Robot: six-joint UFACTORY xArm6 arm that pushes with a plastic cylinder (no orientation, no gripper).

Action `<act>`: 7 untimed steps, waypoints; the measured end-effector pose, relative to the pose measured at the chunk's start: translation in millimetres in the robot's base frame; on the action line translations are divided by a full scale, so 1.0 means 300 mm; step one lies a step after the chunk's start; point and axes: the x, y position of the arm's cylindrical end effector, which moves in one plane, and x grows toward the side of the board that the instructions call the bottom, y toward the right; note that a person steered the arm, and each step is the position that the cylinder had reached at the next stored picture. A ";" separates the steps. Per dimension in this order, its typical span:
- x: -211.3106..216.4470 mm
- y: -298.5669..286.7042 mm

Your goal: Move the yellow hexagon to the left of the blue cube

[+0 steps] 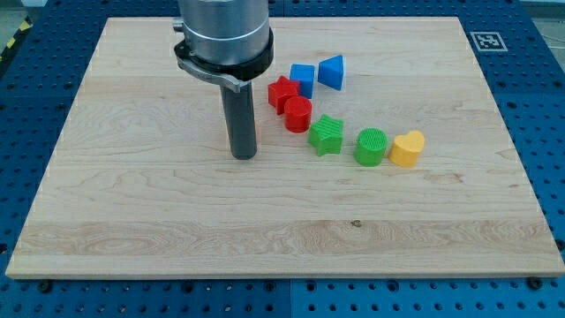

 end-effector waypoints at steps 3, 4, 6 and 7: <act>-0.134 -0.059; -0.189 -0.086; -0.356 -0.111; -0.461 -0.117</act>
